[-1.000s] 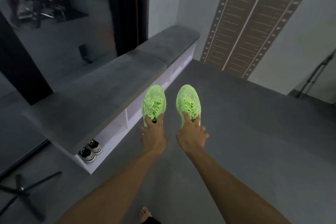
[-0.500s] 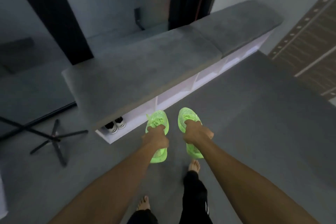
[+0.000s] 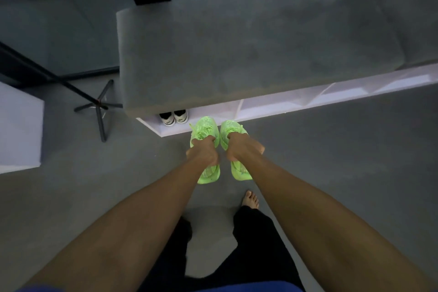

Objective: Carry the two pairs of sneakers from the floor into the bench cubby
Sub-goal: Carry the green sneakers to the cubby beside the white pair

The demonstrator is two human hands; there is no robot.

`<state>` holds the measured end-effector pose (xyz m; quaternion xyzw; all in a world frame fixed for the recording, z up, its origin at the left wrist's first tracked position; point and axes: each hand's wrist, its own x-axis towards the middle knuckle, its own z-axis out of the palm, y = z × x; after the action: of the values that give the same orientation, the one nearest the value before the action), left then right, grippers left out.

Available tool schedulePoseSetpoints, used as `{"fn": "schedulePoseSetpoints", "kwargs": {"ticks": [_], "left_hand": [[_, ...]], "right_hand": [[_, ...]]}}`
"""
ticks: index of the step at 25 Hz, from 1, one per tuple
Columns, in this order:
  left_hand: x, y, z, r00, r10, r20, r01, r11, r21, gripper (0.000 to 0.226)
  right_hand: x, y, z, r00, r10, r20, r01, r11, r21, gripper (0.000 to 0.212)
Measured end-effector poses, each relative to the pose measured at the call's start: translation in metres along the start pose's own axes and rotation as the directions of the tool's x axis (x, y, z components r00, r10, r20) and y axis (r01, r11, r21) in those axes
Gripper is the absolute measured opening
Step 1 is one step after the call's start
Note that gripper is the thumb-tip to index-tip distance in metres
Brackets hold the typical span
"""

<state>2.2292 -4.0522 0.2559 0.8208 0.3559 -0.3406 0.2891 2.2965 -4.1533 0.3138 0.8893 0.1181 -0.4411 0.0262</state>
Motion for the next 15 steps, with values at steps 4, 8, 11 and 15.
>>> {"fn": "schedulePoseSetpoints", "kwargs": {"ticks": [4,8,11,15], "left_hand": [[0.104,-0.018,0.049,0.997,-0.028,-0.077,0.021,0.996,-0.09,0.077],[0.227,-0.033,0.092,0.979,-0.009,-0.205,-0.023,0.988,-0.151,0.068],[0.319,-0.044,0.112,0.96,0.015,-0.28,-0.055,0.989,-0.134,0.062],[0.423,-0.051,0.121,0.9,0.088,-0.427,-0.156,0.98,-0.126,0.066]], "right_hand": [[0.11,-0.012,0.043,0.998,-0.042,-0.046,0.04,0.999,-0.036,0.053],[0.241,-0.031,0.091,0.99,-0.047,-0.132,0.047,0.999,-0.004,0.066],[0.33,-0.043,0.118,0.977,-0.069,-0.204,0.07,0.998,0.001,0.063],[0.432,-0.069,0.138,0.924,-0.126,-0.361,0.153,0.987,0.045,0.061]]}}
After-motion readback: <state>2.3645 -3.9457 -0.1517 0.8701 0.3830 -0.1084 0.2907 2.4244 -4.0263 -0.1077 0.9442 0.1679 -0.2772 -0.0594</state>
